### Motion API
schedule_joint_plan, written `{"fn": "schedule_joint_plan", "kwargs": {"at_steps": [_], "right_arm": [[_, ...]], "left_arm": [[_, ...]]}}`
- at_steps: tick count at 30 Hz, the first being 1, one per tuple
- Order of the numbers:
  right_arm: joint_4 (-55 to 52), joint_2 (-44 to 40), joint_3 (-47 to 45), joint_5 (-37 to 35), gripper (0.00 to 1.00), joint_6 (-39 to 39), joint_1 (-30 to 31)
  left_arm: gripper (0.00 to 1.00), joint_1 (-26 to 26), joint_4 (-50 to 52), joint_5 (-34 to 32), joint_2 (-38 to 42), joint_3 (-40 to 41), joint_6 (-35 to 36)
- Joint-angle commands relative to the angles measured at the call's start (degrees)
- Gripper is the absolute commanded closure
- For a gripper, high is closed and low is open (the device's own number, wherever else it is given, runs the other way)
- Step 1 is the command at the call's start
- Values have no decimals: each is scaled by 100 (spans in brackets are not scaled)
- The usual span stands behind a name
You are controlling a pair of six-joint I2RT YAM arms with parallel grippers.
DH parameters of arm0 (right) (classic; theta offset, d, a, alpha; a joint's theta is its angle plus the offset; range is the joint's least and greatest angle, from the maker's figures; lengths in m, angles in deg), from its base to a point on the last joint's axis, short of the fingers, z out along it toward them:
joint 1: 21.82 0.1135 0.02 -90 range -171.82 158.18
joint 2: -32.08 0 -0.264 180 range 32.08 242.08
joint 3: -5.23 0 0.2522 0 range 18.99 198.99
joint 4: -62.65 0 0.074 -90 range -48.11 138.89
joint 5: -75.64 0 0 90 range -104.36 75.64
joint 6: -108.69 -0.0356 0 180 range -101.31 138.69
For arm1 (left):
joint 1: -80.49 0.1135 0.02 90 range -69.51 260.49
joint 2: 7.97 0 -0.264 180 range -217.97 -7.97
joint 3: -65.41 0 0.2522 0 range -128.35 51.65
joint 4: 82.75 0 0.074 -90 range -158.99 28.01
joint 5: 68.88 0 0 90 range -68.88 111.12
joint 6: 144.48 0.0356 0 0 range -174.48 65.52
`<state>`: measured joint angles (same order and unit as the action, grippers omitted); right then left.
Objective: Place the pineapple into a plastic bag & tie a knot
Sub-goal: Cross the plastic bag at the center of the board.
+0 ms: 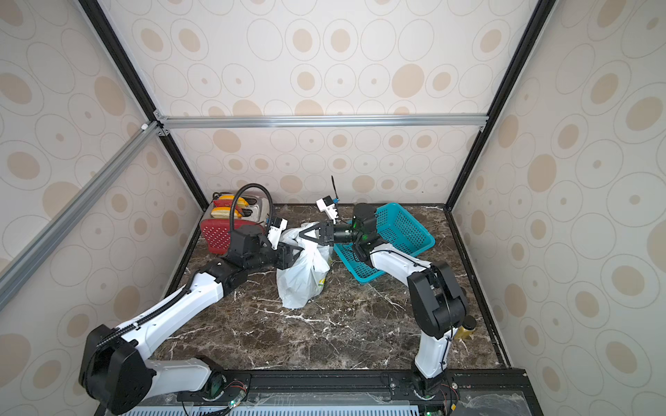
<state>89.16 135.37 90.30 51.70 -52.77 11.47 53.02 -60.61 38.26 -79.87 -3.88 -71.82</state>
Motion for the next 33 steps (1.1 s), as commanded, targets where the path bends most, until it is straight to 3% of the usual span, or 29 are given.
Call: {"fn": "schedule_joint_plan", "kwargs": {"at_steps": [1,7,11,16,20,33], "right_arm": [[86,-234,30,185,100,232,-25],[-34,-205,35,199,100,296,-21],[-116,-239,39,233,100,357,-20],[-77,-273,76,376,100,326,-24],[-73,-313,76,424,100,317,-25],[87,-313,81,544,100,175,-6]], "left_arm": [[39,33,519,-265,449,16,701],[42,63,1322,118,1113,-178,1681],[52,58,908,552,1238,-248,1804],[59,60,172,1057,745,-370,1757],[56,145,-564,1428,407,-96,1840],[57,241,-921,1793,-260,-116,2021]]}}
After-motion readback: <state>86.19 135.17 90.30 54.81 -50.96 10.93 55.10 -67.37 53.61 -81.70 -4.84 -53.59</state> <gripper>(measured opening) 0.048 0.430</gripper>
